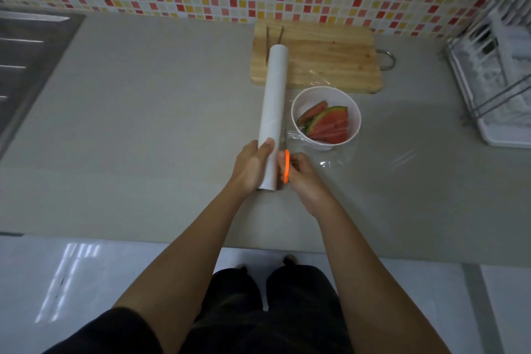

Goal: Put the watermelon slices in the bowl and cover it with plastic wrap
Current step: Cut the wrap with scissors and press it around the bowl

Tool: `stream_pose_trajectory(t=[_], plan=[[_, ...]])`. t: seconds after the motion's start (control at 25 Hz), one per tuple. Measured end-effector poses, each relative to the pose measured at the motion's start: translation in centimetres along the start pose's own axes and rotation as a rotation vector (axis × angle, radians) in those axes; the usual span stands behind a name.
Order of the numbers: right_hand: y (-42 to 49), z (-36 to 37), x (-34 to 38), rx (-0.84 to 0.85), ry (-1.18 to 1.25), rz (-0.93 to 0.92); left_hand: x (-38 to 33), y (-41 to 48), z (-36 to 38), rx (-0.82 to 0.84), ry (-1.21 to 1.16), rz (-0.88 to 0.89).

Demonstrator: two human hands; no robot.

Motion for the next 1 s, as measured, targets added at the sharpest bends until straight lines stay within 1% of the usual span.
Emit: stream_pose_trajectory(t=[0.16, 0.28, 0.52, 0.68, 0.84, 1.0], plan=[[1.0, 0.1, 1.8, 0.022, -0.062, 0.046, 0.0, -0.3, -0.1, 0.017, 0.000, 0.002], [2.0, 0.2, 2.5, 0.008, -0.036, 0.018, -0.2, -0.3, -0.4, 0.021, 0.013, -0.007], [4.0, 1.2, 3.2, 0.013, -0.003, 0.037, 0.5, -0.4, -1.5, 0.052, -0.016, -0.035], [5.1, 1.9, 3.8, -0.033, -0.011, 0.065, 0.9, -0.6, -2.6, 0.064, -0.037, -0.052], [5.6, 2.3, 4.6, -0.077, -0.025, -0.024, 1.2, -0.8, -3.7, 0.080, -0.020, -0.046], [4.9, 2.6, 4.5, -0.065, -0.036, 0.054, 1.0, -0.3, -4.7, 0.101, -0.041, -0.049]])
Point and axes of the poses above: each hand's wrist, its own y-axis towards the middle knuckle, its own z-axis out of the palm, x = y × z, the point moved 3 cm from there along y, towards the middle knuckle
